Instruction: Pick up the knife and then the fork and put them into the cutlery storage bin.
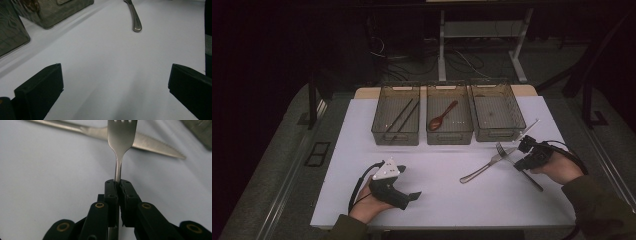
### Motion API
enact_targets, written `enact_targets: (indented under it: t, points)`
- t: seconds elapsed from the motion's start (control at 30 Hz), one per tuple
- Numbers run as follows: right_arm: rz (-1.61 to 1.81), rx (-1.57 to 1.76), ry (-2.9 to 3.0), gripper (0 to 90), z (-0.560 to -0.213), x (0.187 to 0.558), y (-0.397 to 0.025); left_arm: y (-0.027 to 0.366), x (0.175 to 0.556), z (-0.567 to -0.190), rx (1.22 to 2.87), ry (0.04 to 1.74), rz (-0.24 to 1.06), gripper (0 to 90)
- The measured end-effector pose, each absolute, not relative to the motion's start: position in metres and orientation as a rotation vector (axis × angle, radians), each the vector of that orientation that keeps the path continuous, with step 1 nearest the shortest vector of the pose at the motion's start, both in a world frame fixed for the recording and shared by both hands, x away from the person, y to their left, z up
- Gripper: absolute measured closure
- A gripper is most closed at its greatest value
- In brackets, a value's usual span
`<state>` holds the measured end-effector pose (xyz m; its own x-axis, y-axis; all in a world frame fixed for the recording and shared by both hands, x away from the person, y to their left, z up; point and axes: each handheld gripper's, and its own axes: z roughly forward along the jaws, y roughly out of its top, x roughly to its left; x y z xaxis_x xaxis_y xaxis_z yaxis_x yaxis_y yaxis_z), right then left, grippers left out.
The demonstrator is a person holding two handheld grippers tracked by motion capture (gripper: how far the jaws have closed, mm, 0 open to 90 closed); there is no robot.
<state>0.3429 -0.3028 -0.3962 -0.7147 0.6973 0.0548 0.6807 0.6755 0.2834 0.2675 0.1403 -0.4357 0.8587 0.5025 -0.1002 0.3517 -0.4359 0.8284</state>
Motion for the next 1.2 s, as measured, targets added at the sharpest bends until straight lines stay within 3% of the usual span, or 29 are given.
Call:
enact_targets:
  t: [0.8, 1.2]
  points:
    - [1.157, 1.247, 2.432, 83.7, -0.372, 0.342, -0.335, 0.140, 0.267, -0.436, 2.067, 0.622, 0.194, 0.0]
    - [1.271, 1.230, 2.341, 83.7, -0.364, 0.351, -0.339, 0.141, 0.268, -0.436, 2.066, 0.624, 0.196, 0.0]
